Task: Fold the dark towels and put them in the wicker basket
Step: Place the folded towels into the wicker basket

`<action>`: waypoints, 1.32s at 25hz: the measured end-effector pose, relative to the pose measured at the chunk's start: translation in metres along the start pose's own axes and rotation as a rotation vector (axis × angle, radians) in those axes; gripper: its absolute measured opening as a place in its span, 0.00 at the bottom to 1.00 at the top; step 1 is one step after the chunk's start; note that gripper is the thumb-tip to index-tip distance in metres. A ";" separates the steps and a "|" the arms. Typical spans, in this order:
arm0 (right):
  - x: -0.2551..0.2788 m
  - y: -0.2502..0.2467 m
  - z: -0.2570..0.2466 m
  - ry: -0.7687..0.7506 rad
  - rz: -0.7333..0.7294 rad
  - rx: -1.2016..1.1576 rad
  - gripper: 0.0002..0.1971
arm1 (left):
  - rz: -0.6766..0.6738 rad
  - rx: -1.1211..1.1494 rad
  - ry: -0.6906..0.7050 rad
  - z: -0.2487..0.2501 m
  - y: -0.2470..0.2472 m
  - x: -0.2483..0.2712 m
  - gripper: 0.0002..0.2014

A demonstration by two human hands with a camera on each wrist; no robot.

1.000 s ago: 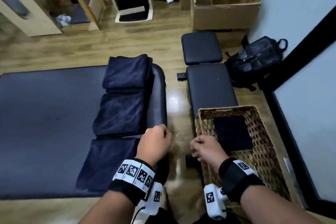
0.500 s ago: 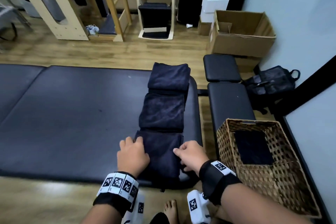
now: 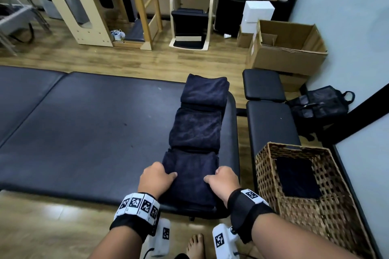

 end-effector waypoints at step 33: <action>-0.056 -0.186 0.212 0.309 0.102 -0.873 0.16 | -0.592 0.261 0.290 0.288 0.169 0.000 0.09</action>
Point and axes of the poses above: each hand's wrist, its own x-axis away from the middle knuckle, its own y-axis out of the palm, z = x × y, the point moved 3 cm from there along -x, towards the middle knuckle, and after that the axes turned 5 degrees about y, right-handed, at the moved point
